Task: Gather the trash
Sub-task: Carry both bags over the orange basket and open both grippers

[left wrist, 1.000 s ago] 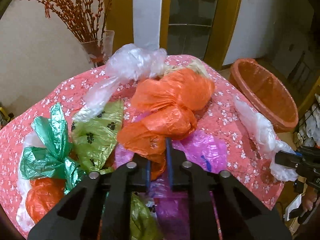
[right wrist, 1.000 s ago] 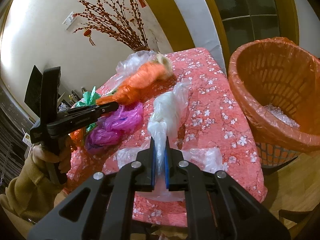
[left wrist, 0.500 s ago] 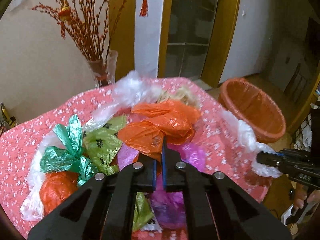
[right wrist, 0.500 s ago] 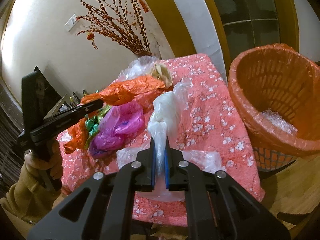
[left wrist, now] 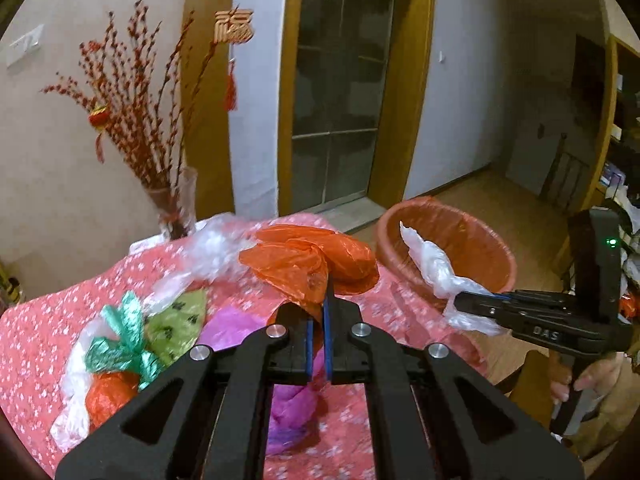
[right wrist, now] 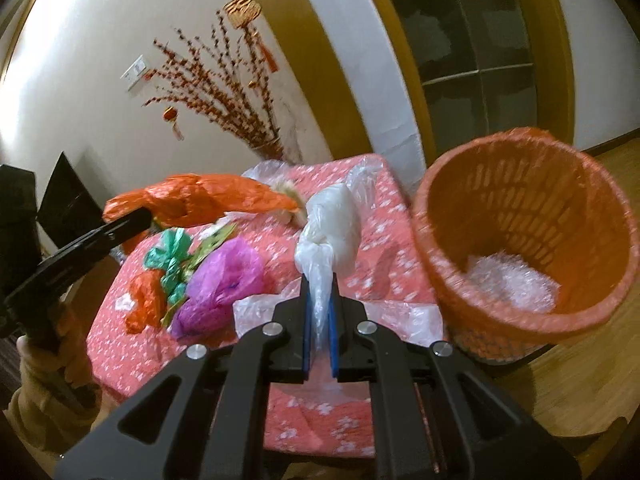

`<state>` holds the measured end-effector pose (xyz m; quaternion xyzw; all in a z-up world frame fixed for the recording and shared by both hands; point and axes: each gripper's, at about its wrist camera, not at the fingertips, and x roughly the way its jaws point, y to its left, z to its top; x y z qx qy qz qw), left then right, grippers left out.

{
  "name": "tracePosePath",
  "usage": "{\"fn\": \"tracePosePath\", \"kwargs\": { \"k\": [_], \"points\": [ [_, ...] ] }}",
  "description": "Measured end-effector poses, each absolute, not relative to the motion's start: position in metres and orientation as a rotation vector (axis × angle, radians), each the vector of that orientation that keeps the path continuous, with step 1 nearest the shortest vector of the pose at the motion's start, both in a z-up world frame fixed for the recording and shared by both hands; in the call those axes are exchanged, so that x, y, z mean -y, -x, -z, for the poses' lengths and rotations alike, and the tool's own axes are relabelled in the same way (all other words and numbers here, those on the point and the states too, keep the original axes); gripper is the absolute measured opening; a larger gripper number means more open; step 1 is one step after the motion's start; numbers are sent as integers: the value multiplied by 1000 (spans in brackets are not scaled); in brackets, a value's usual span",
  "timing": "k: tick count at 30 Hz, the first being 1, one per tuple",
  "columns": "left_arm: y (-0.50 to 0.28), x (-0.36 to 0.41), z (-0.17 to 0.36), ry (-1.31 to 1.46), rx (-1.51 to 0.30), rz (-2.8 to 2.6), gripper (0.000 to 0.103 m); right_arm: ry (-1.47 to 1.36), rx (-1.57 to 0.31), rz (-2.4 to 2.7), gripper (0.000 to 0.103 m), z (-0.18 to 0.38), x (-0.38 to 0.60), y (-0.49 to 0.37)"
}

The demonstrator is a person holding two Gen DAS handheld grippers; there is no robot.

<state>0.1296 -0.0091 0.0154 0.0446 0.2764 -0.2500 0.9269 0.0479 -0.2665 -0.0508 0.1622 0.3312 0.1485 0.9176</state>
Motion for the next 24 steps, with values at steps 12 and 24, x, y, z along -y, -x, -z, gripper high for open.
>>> {"fn": "tracePosePath", "kwargs": {
  "k": [12,24],
  "points": [
    [-149,84,-19,-60,-547,630,3,-333,-578,-83,8,21,345,-49],
    [-175,169,-7,-76,-576,733,3,-381,-571,16,8,29,401,-70]
  ]
}}
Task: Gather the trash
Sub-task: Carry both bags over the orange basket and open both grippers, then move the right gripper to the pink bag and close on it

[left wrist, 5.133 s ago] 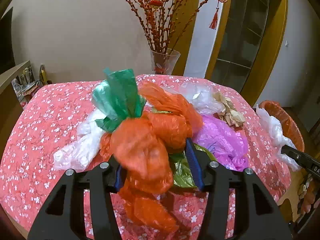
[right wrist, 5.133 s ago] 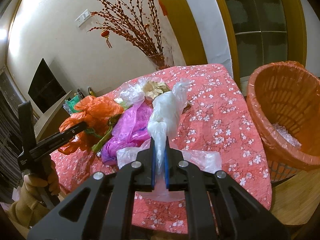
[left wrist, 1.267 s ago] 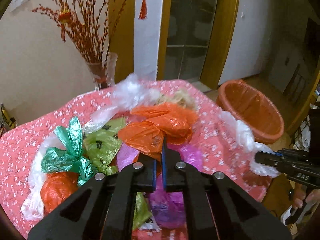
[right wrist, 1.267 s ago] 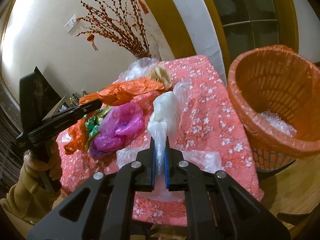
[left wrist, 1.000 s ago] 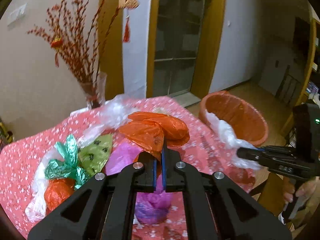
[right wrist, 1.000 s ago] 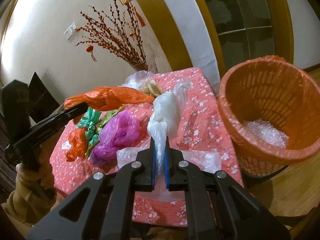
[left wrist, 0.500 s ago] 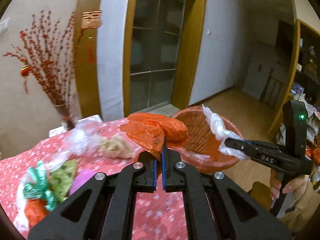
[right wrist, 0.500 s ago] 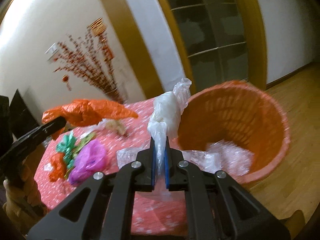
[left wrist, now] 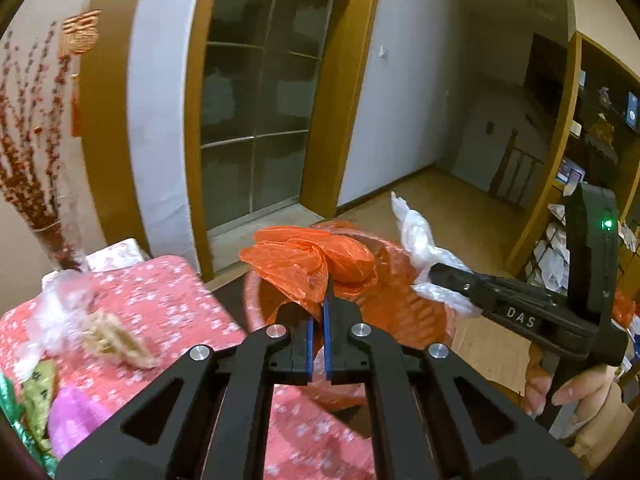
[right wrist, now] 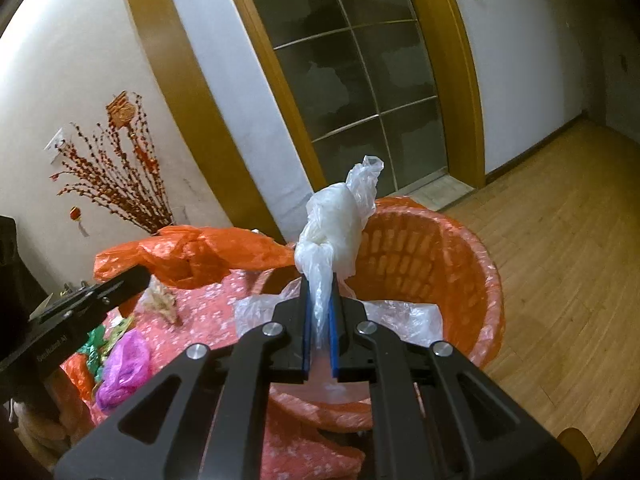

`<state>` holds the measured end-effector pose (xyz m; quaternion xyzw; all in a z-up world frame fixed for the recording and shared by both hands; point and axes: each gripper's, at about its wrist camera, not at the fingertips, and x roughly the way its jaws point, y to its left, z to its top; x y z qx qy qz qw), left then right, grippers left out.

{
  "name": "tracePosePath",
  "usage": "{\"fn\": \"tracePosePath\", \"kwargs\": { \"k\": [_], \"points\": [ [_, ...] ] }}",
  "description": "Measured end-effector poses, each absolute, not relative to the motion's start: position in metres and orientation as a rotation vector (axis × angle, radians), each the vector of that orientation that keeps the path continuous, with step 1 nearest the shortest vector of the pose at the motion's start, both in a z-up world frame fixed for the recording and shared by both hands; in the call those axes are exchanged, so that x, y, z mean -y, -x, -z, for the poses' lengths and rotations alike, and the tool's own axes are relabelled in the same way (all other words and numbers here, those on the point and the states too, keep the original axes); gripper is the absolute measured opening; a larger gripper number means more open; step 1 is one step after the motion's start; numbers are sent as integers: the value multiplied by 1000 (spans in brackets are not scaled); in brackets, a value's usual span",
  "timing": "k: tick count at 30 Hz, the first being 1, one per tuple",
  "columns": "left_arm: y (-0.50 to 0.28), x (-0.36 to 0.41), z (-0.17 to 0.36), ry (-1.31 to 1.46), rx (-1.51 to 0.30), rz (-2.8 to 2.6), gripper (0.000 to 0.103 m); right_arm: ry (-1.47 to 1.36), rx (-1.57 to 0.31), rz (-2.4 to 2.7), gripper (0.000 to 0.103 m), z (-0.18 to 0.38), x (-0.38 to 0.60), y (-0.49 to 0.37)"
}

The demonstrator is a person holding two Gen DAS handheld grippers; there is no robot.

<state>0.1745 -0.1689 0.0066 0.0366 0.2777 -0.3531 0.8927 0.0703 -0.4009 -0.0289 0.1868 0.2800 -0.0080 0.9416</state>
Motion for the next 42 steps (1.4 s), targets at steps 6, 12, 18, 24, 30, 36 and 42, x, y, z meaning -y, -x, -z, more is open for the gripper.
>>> {"fn": "tracePosePath", "kwargs": {
  "k": [6,12,18,24,30,36,42],
  "points": [
    [-185,193,6,-86,-612,745,4,-419,-566,34,21,38,419,-84],
    [-192,203,23,-85,-669,731,48,-445,-594,65,30,56,432,-83],
    [-179,192,23,-108,-668,694,49,-418,-602,101,43,61,427,-71],
    [-156,160,14,-139,-593,603,68,-389,-575,83,55,48,400,-62],
    [-130,111,4,-166,-520,426,88,-328,-559,19,67,41,355,-57],
    [-120,38,3,-137,-501,206,91,-287,-595,-104,69,41,297,-59],
    [-109,-41,5,-92,-475,7,91,-203,-637,-253,68,43,222,-67]
  ]
}}
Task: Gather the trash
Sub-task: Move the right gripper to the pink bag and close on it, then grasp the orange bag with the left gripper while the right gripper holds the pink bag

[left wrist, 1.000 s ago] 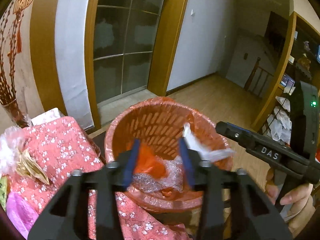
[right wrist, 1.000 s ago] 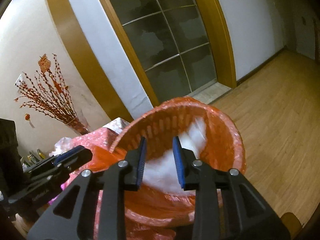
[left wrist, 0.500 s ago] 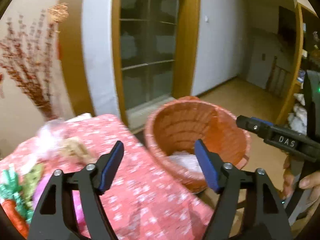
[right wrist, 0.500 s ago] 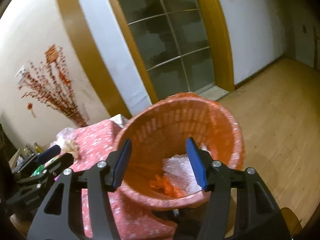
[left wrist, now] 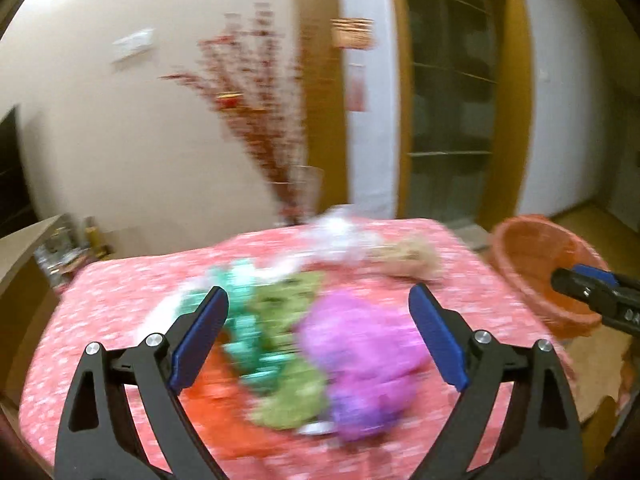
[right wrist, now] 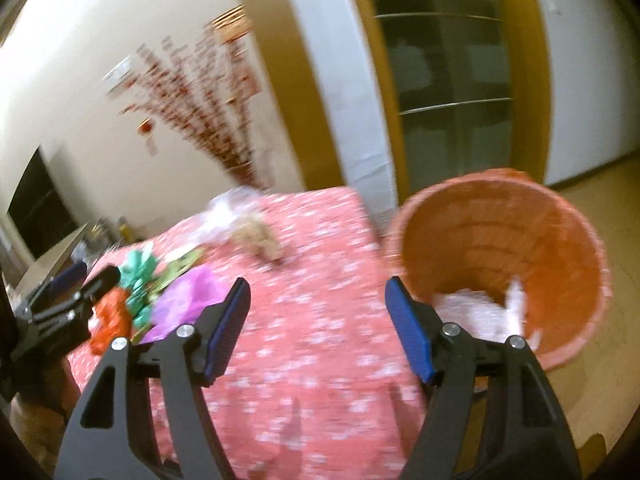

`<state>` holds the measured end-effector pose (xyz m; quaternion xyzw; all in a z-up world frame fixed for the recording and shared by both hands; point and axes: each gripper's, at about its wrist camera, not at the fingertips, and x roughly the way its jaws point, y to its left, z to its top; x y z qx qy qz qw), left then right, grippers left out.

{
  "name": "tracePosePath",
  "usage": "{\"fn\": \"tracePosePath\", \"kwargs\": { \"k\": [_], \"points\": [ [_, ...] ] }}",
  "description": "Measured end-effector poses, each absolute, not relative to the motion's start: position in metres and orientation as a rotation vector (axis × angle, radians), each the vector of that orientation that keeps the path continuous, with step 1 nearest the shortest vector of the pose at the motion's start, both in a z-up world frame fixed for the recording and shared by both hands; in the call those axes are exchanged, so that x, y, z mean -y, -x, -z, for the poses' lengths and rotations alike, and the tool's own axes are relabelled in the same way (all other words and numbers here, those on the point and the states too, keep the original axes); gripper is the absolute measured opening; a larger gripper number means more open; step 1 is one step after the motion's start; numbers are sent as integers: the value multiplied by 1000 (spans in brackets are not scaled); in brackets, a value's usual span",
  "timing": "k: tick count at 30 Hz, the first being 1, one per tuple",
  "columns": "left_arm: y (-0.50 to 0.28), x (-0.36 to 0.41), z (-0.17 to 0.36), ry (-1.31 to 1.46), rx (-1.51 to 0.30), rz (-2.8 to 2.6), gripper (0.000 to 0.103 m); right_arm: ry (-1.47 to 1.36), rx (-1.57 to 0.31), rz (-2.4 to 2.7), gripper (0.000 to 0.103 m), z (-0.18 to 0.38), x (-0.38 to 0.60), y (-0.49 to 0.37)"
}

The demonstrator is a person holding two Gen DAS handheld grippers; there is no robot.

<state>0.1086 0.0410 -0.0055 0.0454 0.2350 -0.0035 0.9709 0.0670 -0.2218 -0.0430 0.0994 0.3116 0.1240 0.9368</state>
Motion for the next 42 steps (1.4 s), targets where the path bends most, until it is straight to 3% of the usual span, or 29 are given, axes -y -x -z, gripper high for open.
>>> {"fn": "tracePosePath", "kwargs": {
  "k": [2,10,27,36,42],
  "points": [
    [-103,-61,8,-96,-467,-53,91,-177,-646,-291,67,45,199,-68],
    [-87,-127,23,-16,-505,-176,94,-112,-744,-418,47,60,123,-80],
    [-86,-144,48,63,-579,-144,94,-99,-874,-446,52,101,79,-100],
    [-92,-136,57,75,-619,-122,94,-97,-830,-460,21,95,97,-88],
    [-96,-132,59,74,-634,-117,94,-127,-791,-397,17,86,130,-81]
  ]
}}
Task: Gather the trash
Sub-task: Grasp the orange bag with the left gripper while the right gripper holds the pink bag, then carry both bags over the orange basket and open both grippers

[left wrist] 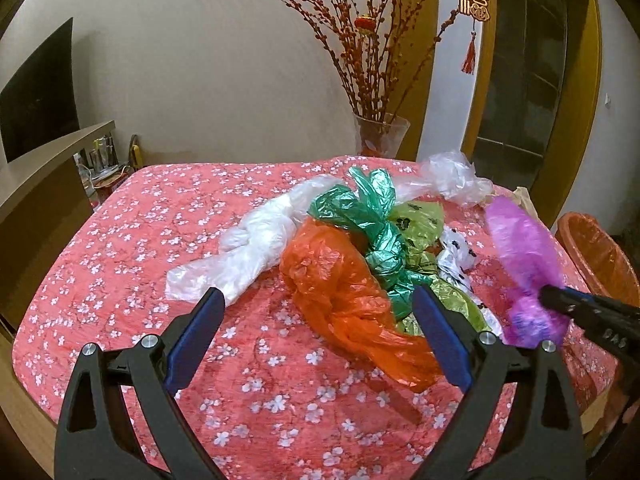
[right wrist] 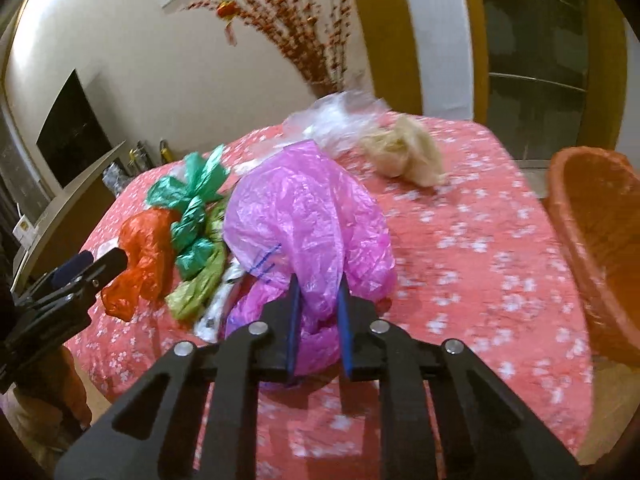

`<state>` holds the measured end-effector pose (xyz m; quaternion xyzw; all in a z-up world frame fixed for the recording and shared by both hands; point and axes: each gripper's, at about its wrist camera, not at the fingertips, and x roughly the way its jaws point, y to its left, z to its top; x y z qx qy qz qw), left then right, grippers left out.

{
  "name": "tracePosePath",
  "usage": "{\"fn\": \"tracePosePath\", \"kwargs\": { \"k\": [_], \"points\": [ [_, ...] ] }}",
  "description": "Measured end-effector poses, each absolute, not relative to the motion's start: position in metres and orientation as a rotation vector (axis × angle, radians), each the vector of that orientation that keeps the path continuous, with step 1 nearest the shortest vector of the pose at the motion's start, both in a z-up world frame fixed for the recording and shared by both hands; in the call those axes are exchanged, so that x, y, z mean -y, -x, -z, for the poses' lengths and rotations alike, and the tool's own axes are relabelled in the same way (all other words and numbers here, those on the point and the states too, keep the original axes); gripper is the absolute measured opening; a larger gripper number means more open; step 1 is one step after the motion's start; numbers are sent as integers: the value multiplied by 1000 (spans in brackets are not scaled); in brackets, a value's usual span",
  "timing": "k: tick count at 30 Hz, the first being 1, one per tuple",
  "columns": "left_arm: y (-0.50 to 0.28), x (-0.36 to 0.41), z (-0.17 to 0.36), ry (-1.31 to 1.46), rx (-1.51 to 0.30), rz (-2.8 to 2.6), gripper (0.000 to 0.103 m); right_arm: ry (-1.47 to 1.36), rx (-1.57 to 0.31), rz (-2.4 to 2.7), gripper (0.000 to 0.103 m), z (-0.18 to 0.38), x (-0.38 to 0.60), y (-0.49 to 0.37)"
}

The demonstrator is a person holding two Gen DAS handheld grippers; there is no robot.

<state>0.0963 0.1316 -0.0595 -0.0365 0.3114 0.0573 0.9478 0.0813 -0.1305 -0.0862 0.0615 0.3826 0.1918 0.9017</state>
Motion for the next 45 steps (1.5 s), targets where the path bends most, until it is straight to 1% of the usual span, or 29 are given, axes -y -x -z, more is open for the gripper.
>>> {"fn": "tracePosePath", "kwargs": {
  "k": [2,8,11,13,14,15,16,19,20,22,24,35,40,45],
  "points": [
    [-98,-130,60,72,-638,-118,93,-134,-779,-375,16,84,141,-78],
    [-111,-127,65,70,-670,-133,86,-143,-767,-344,16,81,159,-74],
    [-120,-130,70,93,-702,-141,79,-148,-774,-341,16,84,161,-74],
    [-124,-132,75,116,-724,-140,71,-153,-781,-340,16,86,162,-74],
    [-125,-133,76,125,-731,-137,69,-154,-783,-341,16,87,163,-74],
    [-127,-133,78,132,-739,-133,64,-155,-785,-341,16,88,162,-74],
    [-128,-133,80,135,-747,-127,57,-156,-786,-341,16,89,162,-74],
    [-129,-132,83,140,-756,-110,44,-159,-786,-341,16,89,162,-74],
    [-128,-131,83,138,-753,-105,42,-160,-785,-341,16,89,162,-74],
    [-126,-131,82,136,-744,-98,34,-161,-783,-340,16,88,162,-73],
    [-123,-132,81,149,-734,-88,31,-164,-778,-341,16,86,162,-71],
    [-95,-139,48,190,-635,-73,31,-173,-710,-354,16,63,166,-58],
    [-90,-127,22,190,-571,-33,31,-180,-666,-337,16,49,174,-52],
    [-93,-104,9,177,-543,40,31,-182,-623,-288,16,41,187,-46]
  ]
}}
